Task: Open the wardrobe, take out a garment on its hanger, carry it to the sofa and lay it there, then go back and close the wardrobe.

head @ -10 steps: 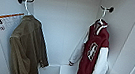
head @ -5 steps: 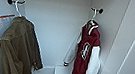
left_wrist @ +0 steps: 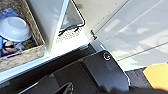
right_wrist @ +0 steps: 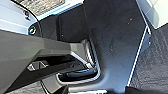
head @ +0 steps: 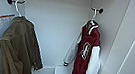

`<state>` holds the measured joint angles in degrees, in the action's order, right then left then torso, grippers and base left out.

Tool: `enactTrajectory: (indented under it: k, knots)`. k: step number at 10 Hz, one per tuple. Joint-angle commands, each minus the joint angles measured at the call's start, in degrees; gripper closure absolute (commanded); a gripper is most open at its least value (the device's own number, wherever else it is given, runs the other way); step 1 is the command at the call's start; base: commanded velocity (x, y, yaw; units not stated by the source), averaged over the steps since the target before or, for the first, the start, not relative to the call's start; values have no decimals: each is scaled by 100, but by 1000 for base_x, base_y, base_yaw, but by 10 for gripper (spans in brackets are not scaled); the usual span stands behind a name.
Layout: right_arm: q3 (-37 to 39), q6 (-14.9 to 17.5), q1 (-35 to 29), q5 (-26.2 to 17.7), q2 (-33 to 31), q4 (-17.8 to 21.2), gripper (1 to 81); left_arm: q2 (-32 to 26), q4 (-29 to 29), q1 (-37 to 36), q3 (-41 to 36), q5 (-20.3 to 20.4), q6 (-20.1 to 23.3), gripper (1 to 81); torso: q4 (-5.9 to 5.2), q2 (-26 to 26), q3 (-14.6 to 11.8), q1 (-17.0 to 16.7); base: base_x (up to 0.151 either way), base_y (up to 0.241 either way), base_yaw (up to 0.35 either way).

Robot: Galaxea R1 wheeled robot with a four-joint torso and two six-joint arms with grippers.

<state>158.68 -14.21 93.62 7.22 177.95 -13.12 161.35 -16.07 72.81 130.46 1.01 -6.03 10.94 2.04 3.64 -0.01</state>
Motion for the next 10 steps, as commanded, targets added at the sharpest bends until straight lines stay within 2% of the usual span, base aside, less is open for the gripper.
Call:
enactTrajectory:
  k: [1,3,5,10]
  knots:
    - [-49,7,-216,-291,51,-42,10,-524,16,-1141,-846,-795,-29,10,0,0,0,1,0,0,0]
    - [-49,6,-216,-291,51,-33,10,-796,103,-1580,-1443,-882,-90,10,2,0,2,1,0,0,0]
    - [-49,6,-243,-300,51,-33,10,-1096,279,-2098,-2058,-1147,-195,10,2,0,2,1,0,0,0]
    - [-49,6,-278,-309,42,-33,10,-1237,332,-3391,-2709,-1876,-714,10,2,-2,2,3,0,0,0]
